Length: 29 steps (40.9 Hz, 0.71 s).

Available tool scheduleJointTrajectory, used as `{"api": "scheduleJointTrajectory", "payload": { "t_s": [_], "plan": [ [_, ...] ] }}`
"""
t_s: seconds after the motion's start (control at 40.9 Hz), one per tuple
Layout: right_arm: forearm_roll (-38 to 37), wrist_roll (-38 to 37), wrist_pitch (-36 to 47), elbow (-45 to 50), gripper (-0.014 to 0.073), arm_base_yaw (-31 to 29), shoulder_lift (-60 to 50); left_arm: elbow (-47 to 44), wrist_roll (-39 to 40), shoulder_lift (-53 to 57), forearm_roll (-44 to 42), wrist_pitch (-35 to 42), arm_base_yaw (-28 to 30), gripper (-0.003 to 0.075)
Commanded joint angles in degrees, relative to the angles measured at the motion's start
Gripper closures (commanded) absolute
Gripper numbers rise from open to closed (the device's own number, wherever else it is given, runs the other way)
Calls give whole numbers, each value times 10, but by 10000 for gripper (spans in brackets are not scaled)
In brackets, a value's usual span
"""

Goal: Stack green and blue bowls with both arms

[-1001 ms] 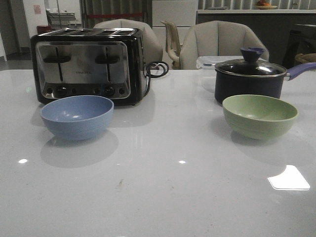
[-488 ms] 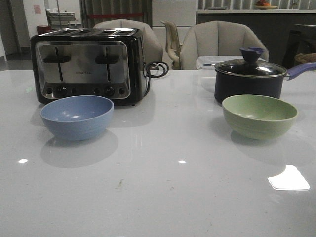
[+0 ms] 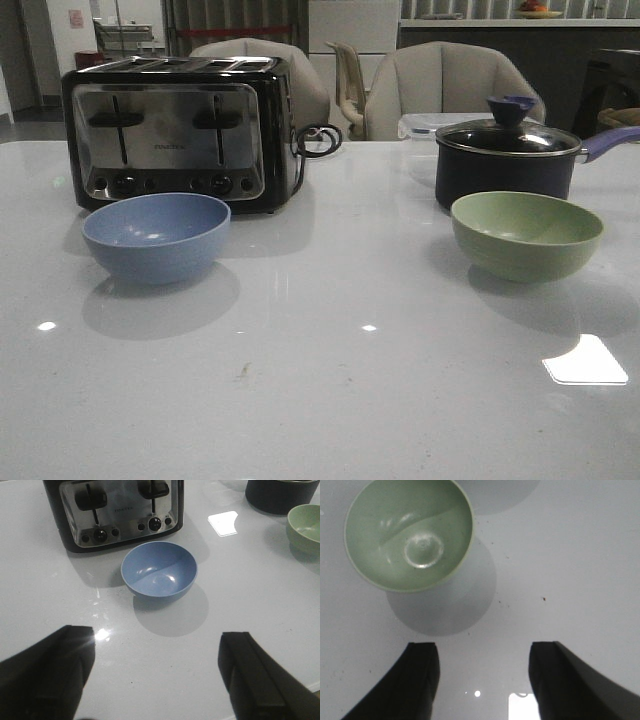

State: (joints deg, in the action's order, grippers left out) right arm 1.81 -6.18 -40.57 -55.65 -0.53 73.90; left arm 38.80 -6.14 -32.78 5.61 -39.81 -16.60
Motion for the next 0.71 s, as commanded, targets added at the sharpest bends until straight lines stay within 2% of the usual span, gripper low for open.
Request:
{"api": "scheduleJointTrajectory", "payload": {
  "t_s": [0.0,0.22,0.488,0.684],
  "plan": [
    [28,5,24,-68,89,-17,51,16,-1,-5,6,47,-4,160],
    [112,88,8,-164,89,-21,179,15,-1,-5,6,47,-4,160],
    [114,90,11,-237,90,-21,291,15,-1,-5,6,44,-4,160],
    [112,90,22,-264,184,-21,341,15,-1,-5,6,44,-4,160]
  ]
}}
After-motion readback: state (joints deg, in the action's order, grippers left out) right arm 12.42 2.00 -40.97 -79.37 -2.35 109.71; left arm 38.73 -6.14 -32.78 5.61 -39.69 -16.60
